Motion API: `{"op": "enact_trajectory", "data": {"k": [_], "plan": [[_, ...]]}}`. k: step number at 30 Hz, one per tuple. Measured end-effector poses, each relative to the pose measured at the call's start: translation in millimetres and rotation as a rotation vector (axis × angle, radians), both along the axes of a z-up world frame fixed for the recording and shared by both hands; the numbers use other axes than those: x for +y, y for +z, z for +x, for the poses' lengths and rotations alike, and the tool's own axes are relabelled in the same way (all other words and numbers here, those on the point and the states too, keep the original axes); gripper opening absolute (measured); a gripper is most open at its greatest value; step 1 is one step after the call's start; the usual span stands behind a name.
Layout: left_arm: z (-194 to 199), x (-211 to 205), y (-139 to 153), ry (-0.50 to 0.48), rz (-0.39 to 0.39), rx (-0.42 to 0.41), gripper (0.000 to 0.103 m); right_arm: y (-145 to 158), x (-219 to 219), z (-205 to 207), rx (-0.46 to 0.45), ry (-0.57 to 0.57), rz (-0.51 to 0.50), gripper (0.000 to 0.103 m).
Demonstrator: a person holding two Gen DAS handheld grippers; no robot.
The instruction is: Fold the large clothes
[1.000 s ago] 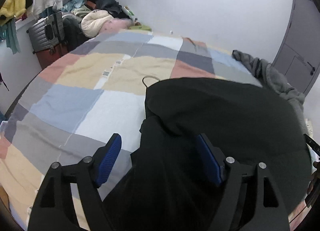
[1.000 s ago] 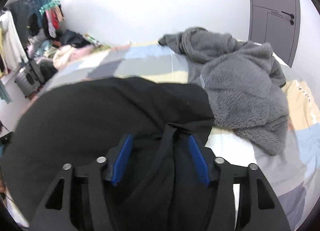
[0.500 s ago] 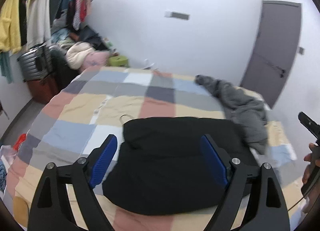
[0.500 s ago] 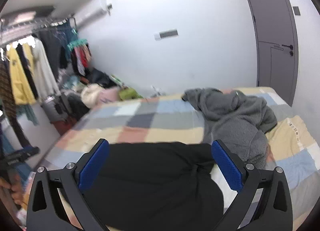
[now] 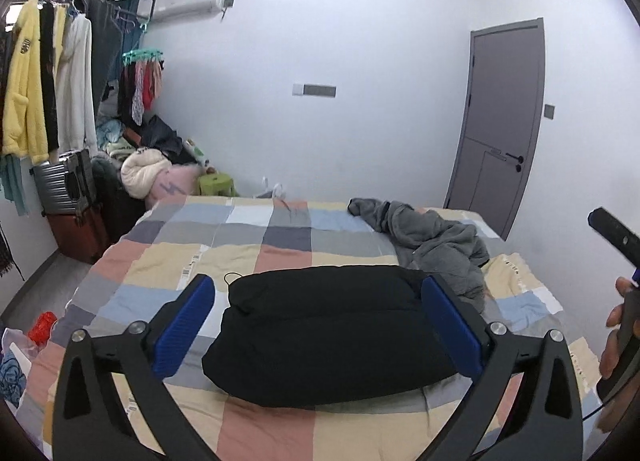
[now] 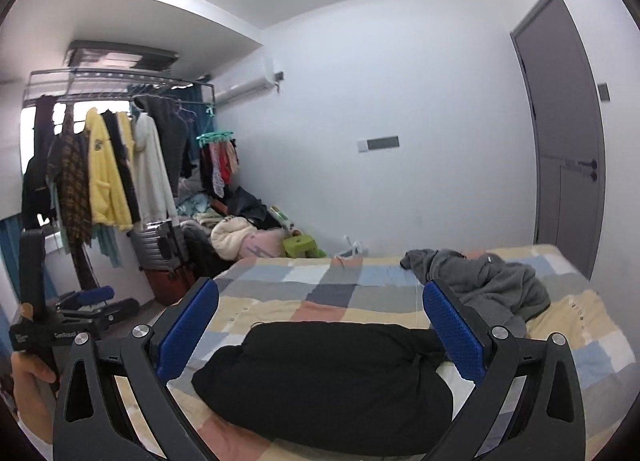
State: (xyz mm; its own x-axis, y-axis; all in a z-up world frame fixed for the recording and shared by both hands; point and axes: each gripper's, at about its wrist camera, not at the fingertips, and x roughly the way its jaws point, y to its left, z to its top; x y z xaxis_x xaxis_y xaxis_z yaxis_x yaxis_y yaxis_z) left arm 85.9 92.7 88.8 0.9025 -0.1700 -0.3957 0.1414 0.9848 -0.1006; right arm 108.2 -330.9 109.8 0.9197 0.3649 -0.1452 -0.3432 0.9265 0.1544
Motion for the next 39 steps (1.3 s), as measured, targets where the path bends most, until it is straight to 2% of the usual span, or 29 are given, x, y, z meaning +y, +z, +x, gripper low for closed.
{"op": "enact_trajectory", "data": {"k": [7,12,20,27,36,39], "plan": [[-46,-18,-4,-0.014,0.026,-0.066,0.103,-21,21,-41,-0.044,0.002,-0.044,0.103],[-68,-26,-19,-0.029,0.024,-0.084,0.103,-43,32,-52,-0.007,0.039,-0.046,0.103],[-80,-13,-47,-0.008,-0.058,-0.039,0.103,-88,33,-58,0.073,-0.010,-0.039,0.103],[-89,-15,-68,0.001,-0.093,-0.005,0.103,-110,32,-62,0.137,-0.020,-0.032,0.103],[-88,-20,-84,0.028,-0.073,0.017,0.103,-127,38,-60,0.179,-0.019,-0.037,0.103],[-84,-18,-93,0.040,-0.074,0.035,0.103,-133,43,-56,0.185,-0.056,-0.063,0.103]]}}
